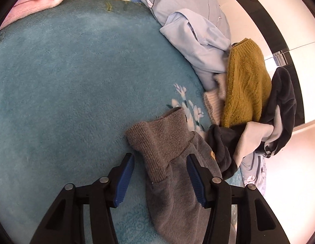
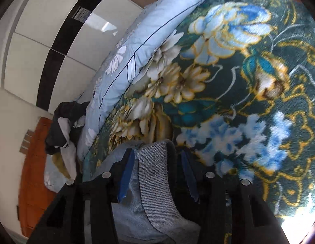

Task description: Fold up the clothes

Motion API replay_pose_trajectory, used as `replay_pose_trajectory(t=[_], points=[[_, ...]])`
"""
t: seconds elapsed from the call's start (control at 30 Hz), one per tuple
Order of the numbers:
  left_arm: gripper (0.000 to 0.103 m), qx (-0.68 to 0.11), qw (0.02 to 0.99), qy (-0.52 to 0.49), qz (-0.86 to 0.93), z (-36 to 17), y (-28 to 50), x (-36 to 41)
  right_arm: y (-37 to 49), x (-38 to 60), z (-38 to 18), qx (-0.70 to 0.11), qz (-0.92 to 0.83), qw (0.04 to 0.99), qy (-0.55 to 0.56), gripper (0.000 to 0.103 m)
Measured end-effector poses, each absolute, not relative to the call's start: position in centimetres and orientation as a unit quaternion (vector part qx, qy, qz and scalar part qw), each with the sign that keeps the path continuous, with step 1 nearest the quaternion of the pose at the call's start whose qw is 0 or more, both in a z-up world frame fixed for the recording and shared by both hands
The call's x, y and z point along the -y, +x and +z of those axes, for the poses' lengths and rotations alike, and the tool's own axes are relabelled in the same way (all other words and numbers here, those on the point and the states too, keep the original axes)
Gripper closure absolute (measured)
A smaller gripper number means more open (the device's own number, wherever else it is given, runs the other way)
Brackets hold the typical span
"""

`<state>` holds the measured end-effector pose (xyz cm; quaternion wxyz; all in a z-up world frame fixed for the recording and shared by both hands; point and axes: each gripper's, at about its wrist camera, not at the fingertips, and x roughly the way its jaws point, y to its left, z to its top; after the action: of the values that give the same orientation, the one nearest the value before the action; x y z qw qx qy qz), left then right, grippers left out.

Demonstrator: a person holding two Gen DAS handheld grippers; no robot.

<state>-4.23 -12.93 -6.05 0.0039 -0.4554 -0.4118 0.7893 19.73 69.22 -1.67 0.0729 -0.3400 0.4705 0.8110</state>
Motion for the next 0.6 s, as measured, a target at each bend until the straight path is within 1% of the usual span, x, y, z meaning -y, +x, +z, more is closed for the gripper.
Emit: replay_pose_trajectory(t=[0.07,0.1,0.13,0.17,0.23,0.27,0.3,0.33,0.37,0.4,0.47,0.6], points=[[0.074,0.410,0.004,-0.461,0.787,-6.2,-4.3,12.6,18.8,-68.9,-2.0,-0.469,0.811,0.044,-0.348,0.055],[0.078,0.406,0.001,-0.463,0.788,-6.3,-4.4,12.6,18.4,-68.6,-1.9,-0.471,0.811,0.016,-0.347,0.058],[0.079,0.403,-0.002,-0.465,0.788,-6.4,-4.4,12.5,17.9,-68.2,-1.7,-0.471,0.812,-0.012,-0.345,0.065],[0.080,0.401,-0.004,-0.465,0.789,-6.5,-4.5,12.4,17.5,-67.9,-1.5,-0.470,0.810,-0.032,-0.349,0.068],[0.081,0.405,-0.004,-0.465,0.787,-6.7,-4.5,12.3,16.6,-67.5,-1.5,-0.473,0.804,-0.054,-0.357,0.070],[0.085,0.406,-0.007,-0.464,0.787,-6.7,-4.5,12.3,16.1,-67.8,-1.9,-0.484,0.796,-0.046,-0.360,0.070],[0.088,0.405,-0.009,-0.461,0.789,-6.6,-4.3,12.4,15.7,-68.1,-2.4,-0.495,0.788,-0.037,-0.364,0.072],[0.090,0.404,-0.011,-0.459,0.791,-6.4,-4.2,12.4,15.3,-68.3,-2.7,-0.499,0.785,-0.028,-0.366,0.085],[0.091,0.401,-0.009,-0.448,0.799,-5.7,-4.0,12.5,14.9,-68.6,-2.9,-0.503,0.782,-0.019,-0.367,0.094],[0.091,0.398,-0.006,-0.437,0.806,-5.0,-3.8,12.7,14.6,-68.8,-3.1,-0.507,0.779,-0.011,-0.369,0.094],[0.093,0.396,0.007,-0.410,0.822,-3.1,-3.3,13.0,14.0,-68.8,-1.7,-0.498,0.792,-0.015,-0.352,0.095],[0.093,0.387,0.043,-0.334,0.858,1.9,-2.5,13.6,13.4,-69.0,4.3,-0.463,0.848,-0.055,-0.253,0.096]])
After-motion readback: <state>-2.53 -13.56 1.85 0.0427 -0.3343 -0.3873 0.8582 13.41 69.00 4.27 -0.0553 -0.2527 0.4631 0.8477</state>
